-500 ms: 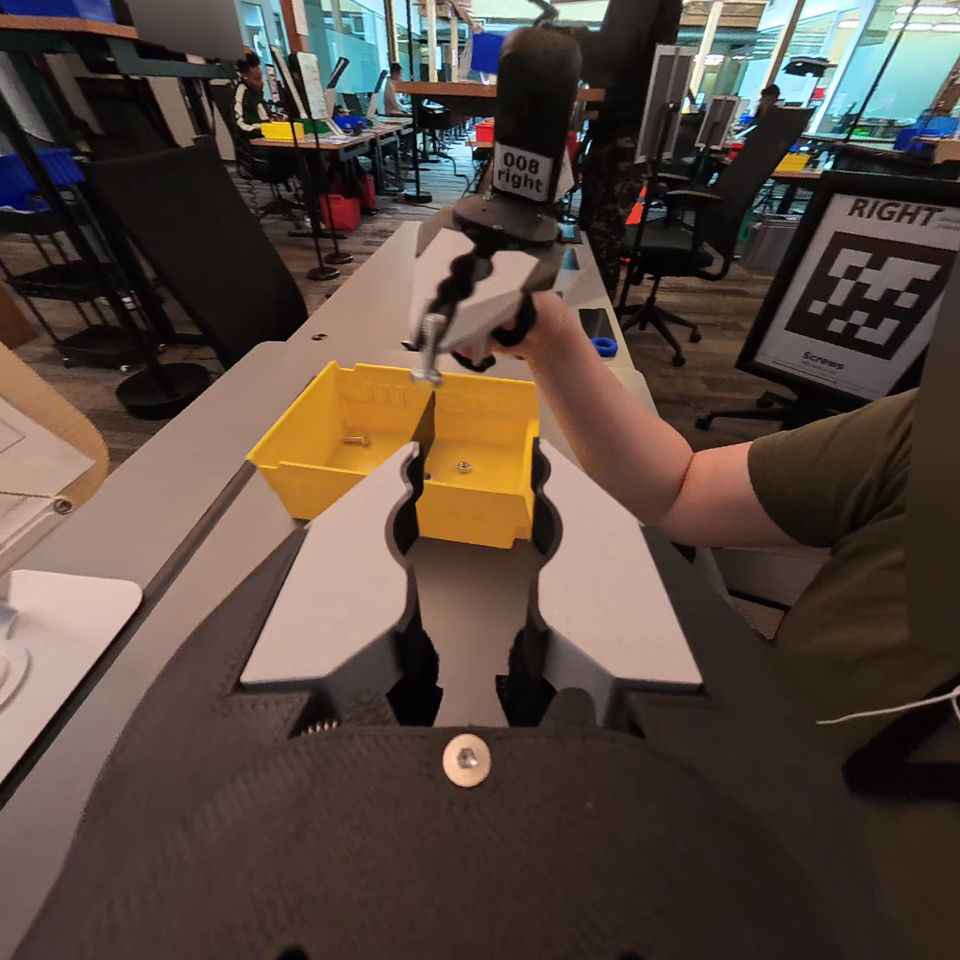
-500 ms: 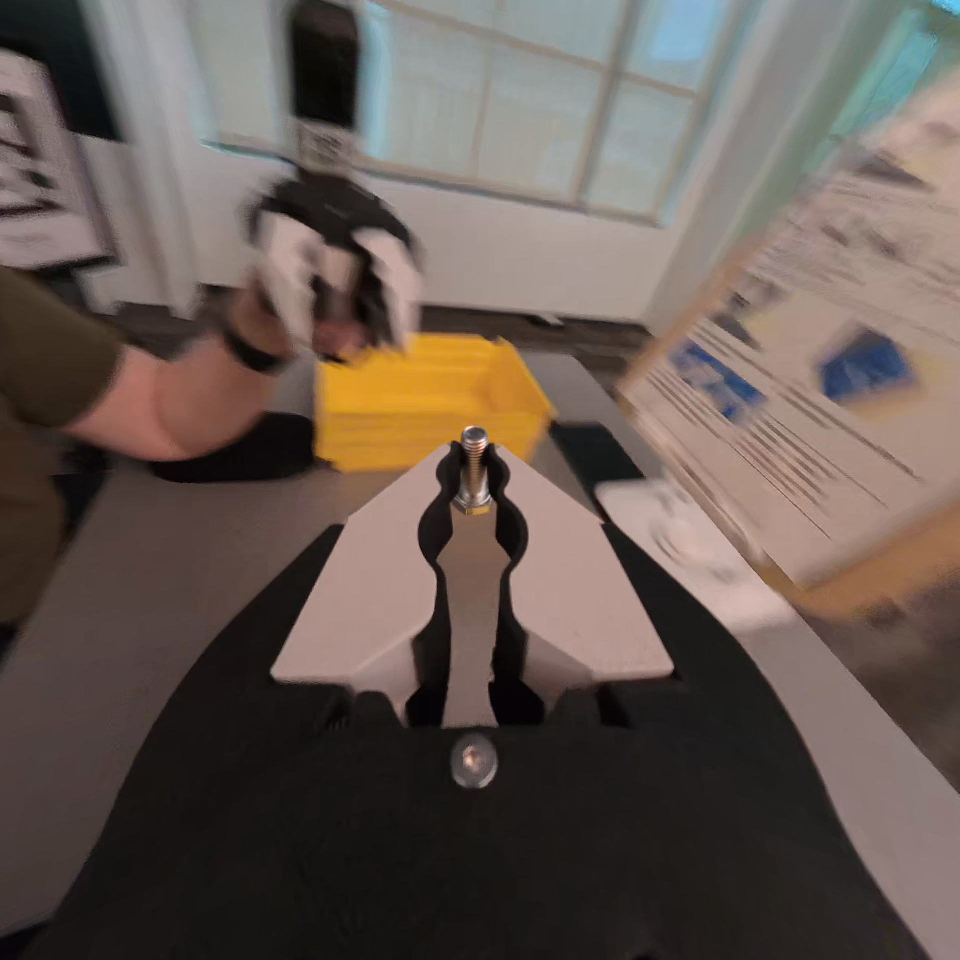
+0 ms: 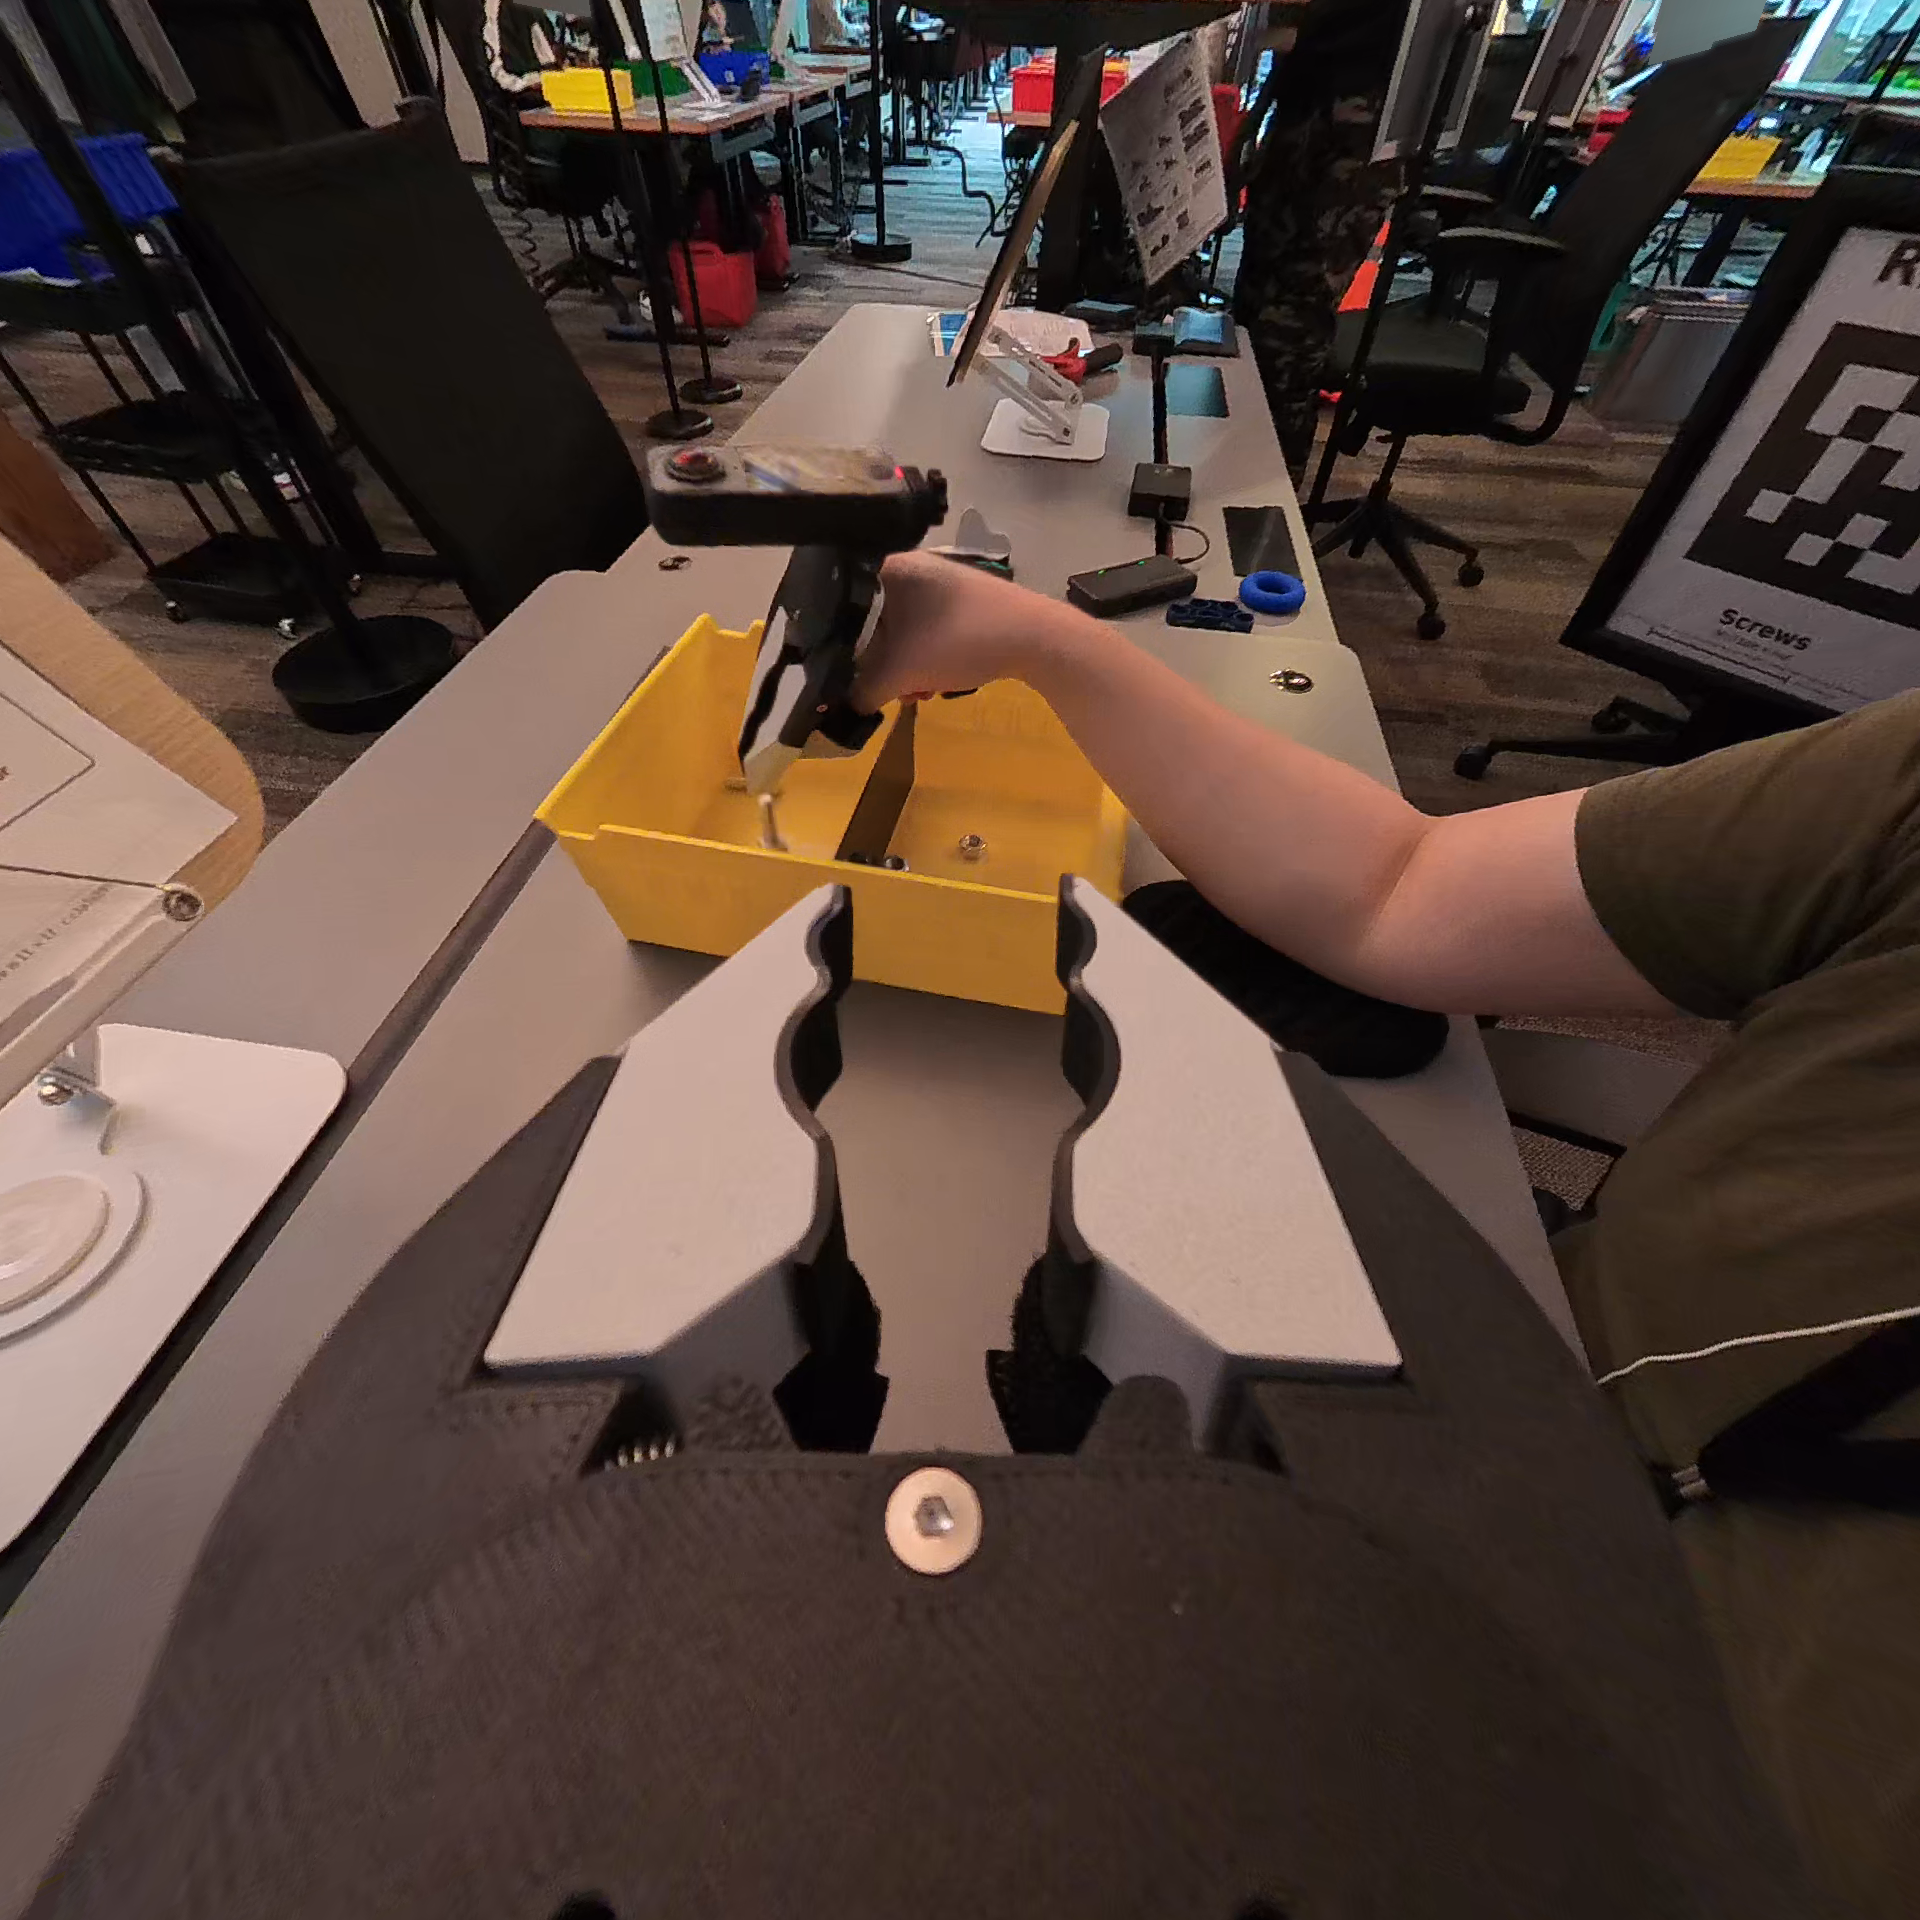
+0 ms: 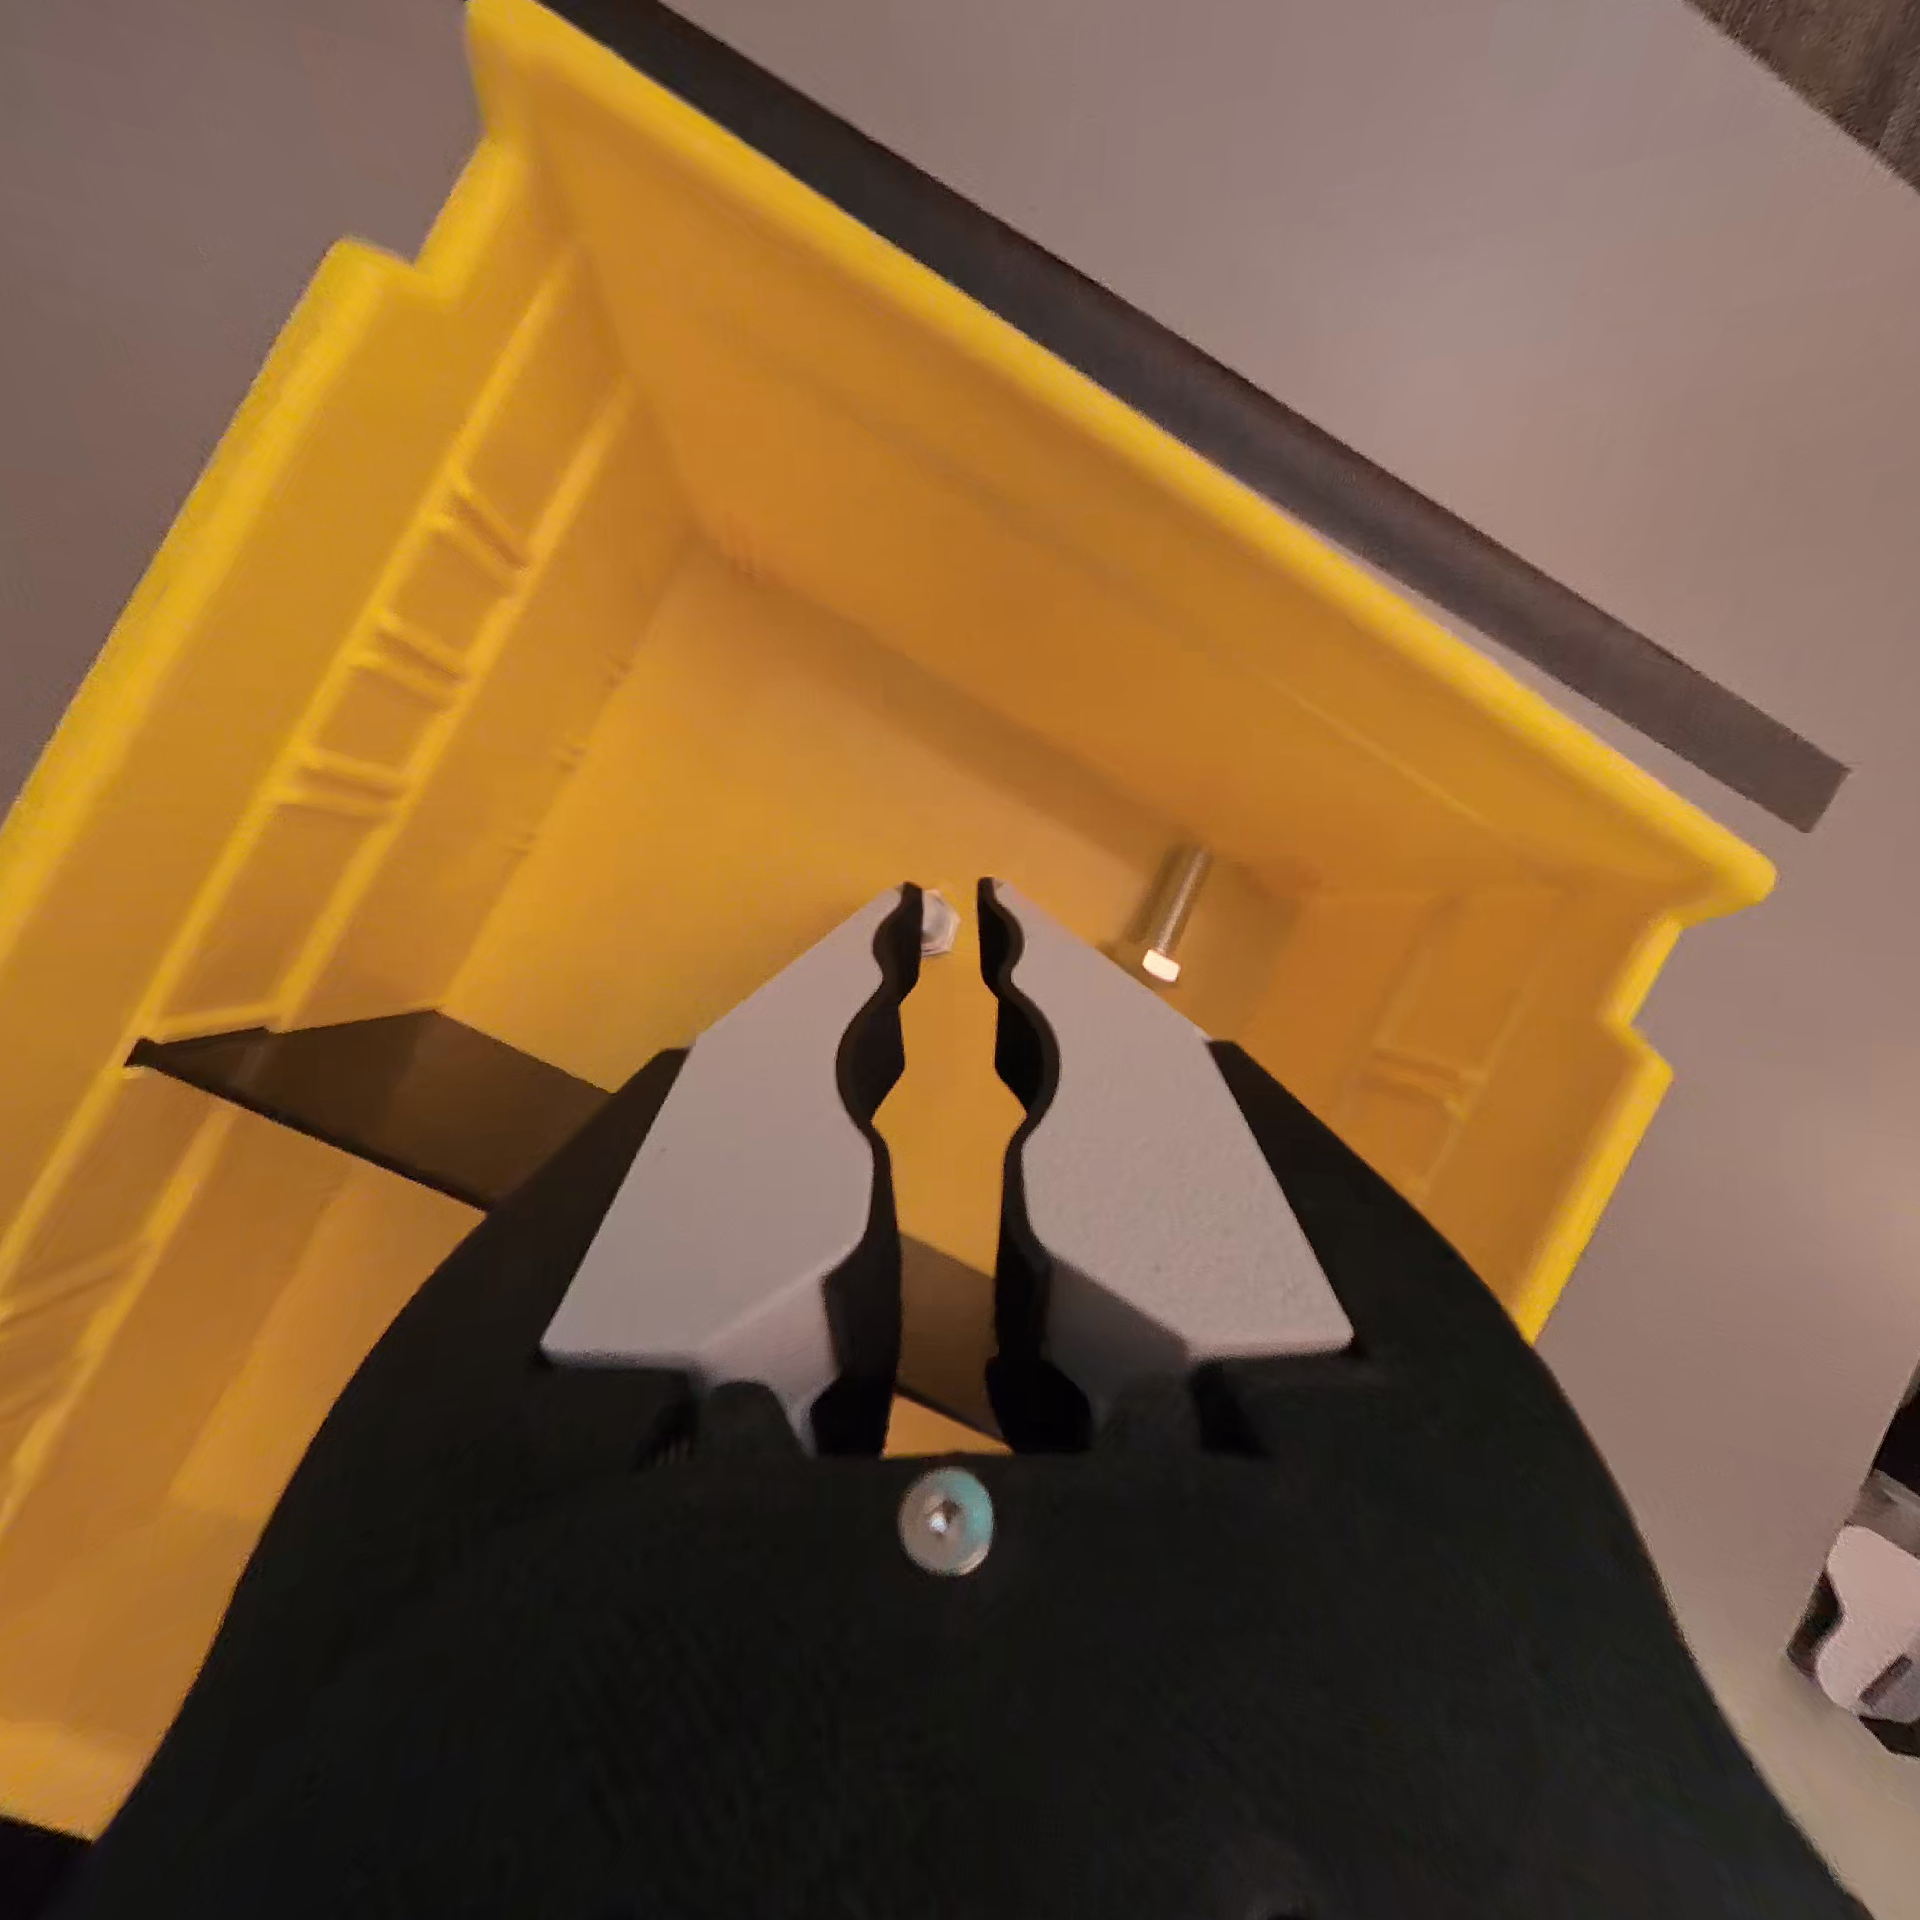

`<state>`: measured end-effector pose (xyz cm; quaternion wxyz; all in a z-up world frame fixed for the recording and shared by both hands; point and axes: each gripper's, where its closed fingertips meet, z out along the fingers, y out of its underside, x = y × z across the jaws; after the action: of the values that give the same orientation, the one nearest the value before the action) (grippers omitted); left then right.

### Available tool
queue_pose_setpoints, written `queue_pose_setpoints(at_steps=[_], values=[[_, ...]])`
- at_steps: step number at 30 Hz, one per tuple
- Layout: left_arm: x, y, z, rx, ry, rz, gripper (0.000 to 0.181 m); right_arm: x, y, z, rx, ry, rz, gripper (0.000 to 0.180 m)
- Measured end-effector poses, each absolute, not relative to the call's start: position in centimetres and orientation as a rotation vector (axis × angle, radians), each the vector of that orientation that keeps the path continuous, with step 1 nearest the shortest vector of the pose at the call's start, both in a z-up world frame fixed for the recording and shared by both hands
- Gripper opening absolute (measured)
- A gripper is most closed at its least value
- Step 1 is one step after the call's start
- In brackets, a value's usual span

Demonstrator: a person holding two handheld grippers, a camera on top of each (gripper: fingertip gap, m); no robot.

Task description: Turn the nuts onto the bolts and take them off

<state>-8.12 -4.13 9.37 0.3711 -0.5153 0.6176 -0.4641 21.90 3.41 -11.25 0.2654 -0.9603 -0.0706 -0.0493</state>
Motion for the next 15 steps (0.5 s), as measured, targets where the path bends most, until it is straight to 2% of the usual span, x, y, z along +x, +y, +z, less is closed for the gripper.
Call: queue_pose_setpoints(at_steps=[3,8,12,15], values=[[-9.2,-2.5,9.3,-1.363,1.57,-1.105,0.04,22.1,4.0,-9.7,-2.511,-0.171,-0.128,0.019],[-14.3,3.9,9.8,-1.511,1.4,-0.813,0.042,22.0,4.5,-3.1,-2.23,-0.168,-0.165,0.019],[-20.7,8.9,6.5,-1.807,1.313,-0.556,0.041,20.9,3.7,0.1,-2.123,-0.219,-0.169,0.019],[-25.9,12.6,3.4,-1.999,1.249,-0.289,0.032,20.8,3.2,1.4,-2.096,-0.244,-0.222,0.019]])
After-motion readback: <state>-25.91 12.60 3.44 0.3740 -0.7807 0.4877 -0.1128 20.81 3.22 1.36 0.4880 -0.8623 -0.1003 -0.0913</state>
